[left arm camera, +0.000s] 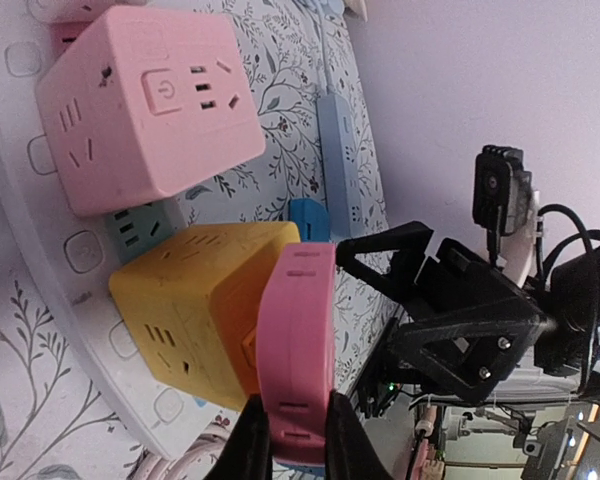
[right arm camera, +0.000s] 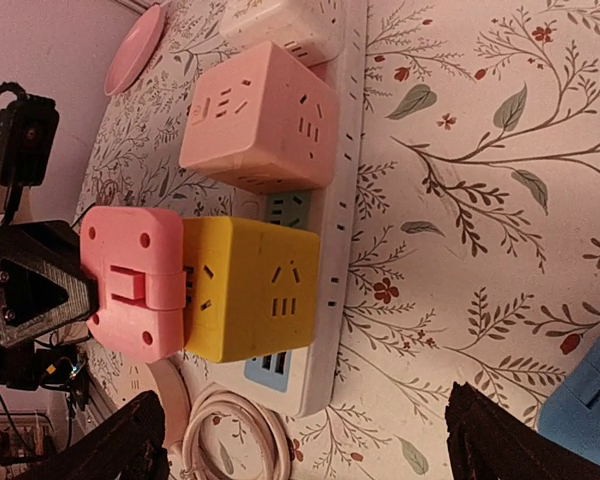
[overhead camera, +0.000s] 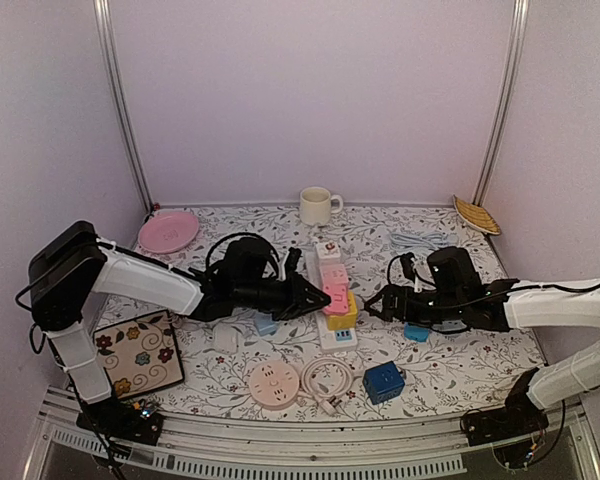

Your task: Pull the plug off the socket

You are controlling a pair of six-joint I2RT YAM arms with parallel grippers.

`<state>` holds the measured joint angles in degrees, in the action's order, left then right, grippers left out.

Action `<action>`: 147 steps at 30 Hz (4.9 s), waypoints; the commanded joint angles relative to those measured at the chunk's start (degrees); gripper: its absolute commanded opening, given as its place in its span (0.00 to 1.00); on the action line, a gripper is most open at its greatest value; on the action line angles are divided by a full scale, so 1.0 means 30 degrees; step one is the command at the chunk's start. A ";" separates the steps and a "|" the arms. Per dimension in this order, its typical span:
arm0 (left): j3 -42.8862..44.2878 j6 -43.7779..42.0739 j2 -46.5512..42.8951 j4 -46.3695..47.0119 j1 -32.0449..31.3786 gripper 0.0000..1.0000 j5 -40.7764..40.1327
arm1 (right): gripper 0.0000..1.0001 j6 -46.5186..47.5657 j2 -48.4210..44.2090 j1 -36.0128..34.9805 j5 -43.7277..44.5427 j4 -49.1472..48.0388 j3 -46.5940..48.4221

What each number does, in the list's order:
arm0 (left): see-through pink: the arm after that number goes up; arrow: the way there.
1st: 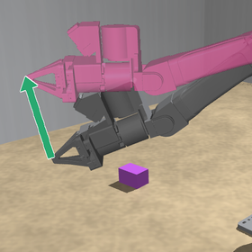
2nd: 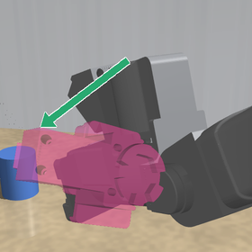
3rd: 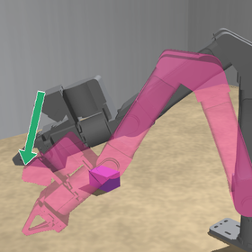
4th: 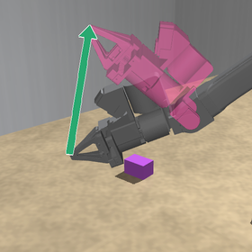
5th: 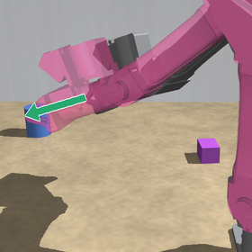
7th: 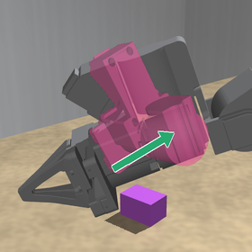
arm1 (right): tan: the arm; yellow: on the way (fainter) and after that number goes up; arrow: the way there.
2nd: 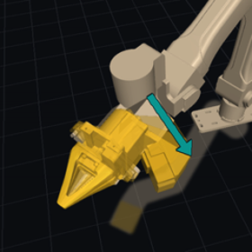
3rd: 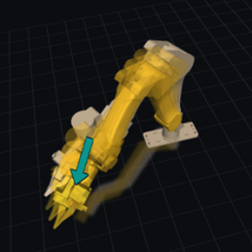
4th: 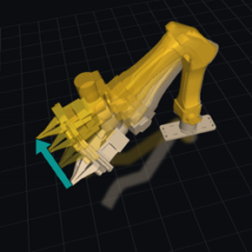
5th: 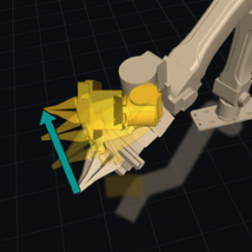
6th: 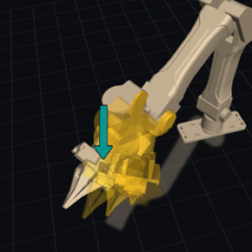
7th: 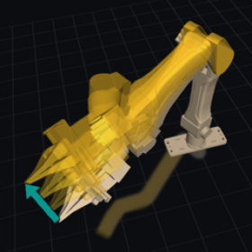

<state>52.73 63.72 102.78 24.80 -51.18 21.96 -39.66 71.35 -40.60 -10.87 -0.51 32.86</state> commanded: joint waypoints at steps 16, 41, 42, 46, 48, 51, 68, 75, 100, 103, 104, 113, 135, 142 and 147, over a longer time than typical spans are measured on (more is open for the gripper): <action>-0.0739 -0.0101 -0.0559 0.1464 -0.0960 0.00 0.1147 | 0.99 -0.0813 0.3988 -0.1220 0.0582 -0.2845 0.1112; 0.0203 0.0326 -0.0831 0.2898 -0.0827 0.00 0.1845 | 0.99 -0.1481 0.5371 -0.1177 0.1684 -0.2748 0.0629; 0.0279 0.0351 -0.0811 0.2985 -0.0814 0.00 0.1866 | 0.99 -0.1486 0.5378 -0.1189 0.1691 -0.2754 0.0598; 0.0419 0.0547 -0.0753 0.3681 -0.0819 0.00 0.1989 | 0.99 -0.1516 0.5465 -0.1189 0.1760 -0.2830 0.0377; 0.0463 0.0615 -0.0729 0.3808 -0.0812 0.00 0.2012 | 0.99 -0.1556 0.5512 -0.1189 0.1735 -0.2889 0.0329; 0.0238 0.0459 -0.1055 0.3414 -0.0792 0.00 0.1637 | 0.99 -0.1604 0.5491 -0.1189 0.1697 -0.2905 0.0297; -0.3883 -0.3104 -0.6182 -0.3200 0.3601 0.00 -0.2354 | 0.99 -0.1273 0.3167 -0.1320 0.1956 -0.1662 0.0579; -0.4715 -0.4775 -0.5271 -0.3851 0.6636 0.00 -0.1837 | 0.99 -0.0980 0.2232 -0.1940 0.2835 -0.0286 0.1403; -0.3456 -0.5428 -0.1426 -0.4064 0.8679 0.10 0.0225 | 0.99 -0.2649 0.2555 -0.2280 0.0409 0.7160 1.0830; -0.2718 -0.5421 -0.0835 -0.4517 0.8681 0.10 0.0325 | 0.99 -0.2493 0.3629 -0.2259 0.0671 0.9308 1.3389; -0.2466 -0.5469 -0.0694 -0.4750 0.8677 0.09 0.0309 | 0.99 -0.2323 0.4124 -0.2243 0.0736 1.0055 1.4186; -0.0963 -0.6193 -0.1004 -0.6813 0.8710 0.09 -0.0454 | 0.99 -0.1451 0.6573 -0.1384 0.0378 1.3234 1.9191; -0.0755 -0.6582 -0.1308 -0.6192 0.8798 0.64 -0.0904 | 0.99 0.3545 0.5845 -0.0772 0.3030 0.9358 1.3506; -0.1188 -0.7253 -0.2791 -0.6246 0.8826 0.81 -0.1757 | 0.99 0.3048 0.6137 -0.3209 0.6146 0.8199 1.1646; -0.2122 -0.7319 -0.4273 -0.6072 0.8439 0.84 -0.2249 | 0.99 0.1923 0.6623 -0.4506 0.7616 0.7736 1.1038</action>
<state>48.62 43.00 93.47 5.41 -25.36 16.95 -31.59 90.76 -51.53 5.72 25.47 67.00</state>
